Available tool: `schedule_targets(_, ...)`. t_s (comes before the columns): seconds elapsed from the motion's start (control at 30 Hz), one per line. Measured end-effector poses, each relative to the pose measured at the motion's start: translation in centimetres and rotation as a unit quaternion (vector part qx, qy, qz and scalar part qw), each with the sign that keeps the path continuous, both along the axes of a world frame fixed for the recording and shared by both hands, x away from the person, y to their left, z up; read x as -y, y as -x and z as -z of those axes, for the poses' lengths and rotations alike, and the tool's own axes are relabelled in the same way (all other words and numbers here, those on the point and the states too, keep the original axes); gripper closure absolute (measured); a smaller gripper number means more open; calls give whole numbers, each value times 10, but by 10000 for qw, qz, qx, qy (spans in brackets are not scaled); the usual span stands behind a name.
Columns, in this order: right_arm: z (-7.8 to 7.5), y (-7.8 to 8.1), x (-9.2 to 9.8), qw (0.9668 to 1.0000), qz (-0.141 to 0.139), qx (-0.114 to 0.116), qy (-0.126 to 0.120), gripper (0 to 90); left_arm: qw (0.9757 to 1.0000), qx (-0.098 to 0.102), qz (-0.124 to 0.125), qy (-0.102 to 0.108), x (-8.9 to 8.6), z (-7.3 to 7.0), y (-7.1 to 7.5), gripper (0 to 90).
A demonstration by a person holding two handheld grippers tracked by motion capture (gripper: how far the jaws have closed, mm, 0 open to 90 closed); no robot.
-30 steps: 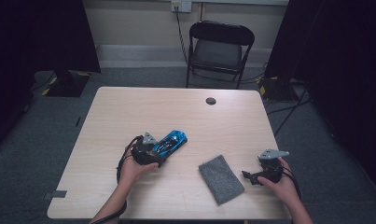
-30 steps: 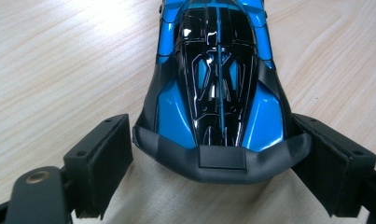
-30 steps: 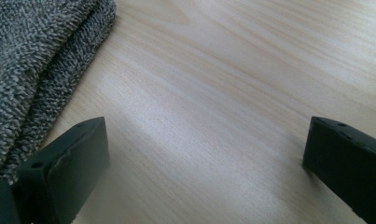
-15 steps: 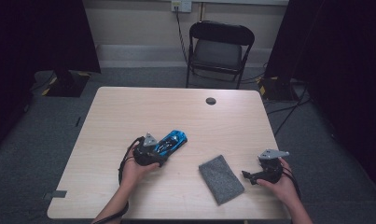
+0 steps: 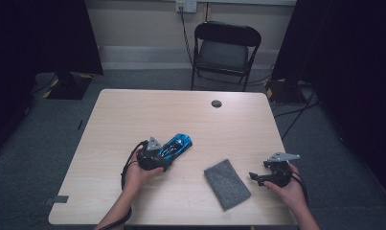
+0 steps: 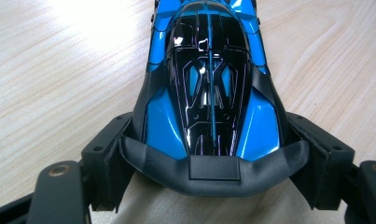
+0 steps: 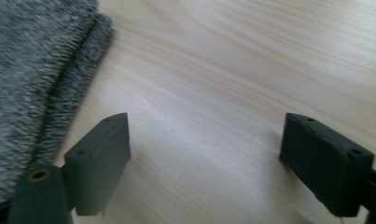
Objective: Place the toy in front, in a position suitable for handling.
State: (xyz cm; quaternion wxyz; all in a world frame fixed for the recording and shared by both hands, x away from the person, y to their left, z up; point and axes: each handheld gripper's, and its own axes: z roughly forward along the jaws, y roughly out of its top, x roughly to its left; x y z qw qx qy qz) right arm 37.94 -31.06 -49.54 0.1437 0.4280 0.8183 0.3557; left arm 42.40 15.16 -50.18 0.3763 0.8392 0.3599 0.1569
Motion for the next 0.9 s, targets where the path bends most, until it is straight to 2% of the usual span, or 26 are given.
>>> schedule_targets(0.07,-1,1,-1,10000,-21,-55,5,152,10000,1,-1,0,0,0,0,240)
schedule_targets(0.17,-5,6,-7,9996,-96,-101,242,157,10000,0,0,-1,0,0,0,240)
schedule_targets(0.3,-13,11,-18,9995,-253,-13,190,166,10000,2,0,-1,0,0,0,240)
schedule_targets(0.53,-22,19,-34,9989,-419,-31,210,186,10000,7,-10,1,0,0,0,240)
schedule_targets(0.57,-26,22,-39,9989,-460,-16,99,184,10000,6,-11,-3,0,0,0,240)
schedule_targets(0.63,-27,24,-41,9988,-471,-21,92,181,10000,6,-11,-4,0,0,0,240)
schedule_targets(0.8,-32,37,-53,9976,-684,-4,98,236,10000,21,-13,-29,0,0,1,240)
schedule_targets(0.9,-34,41,-57,9977,-676,12,22,243,10000,39,-4,-59,0,0,0,240)
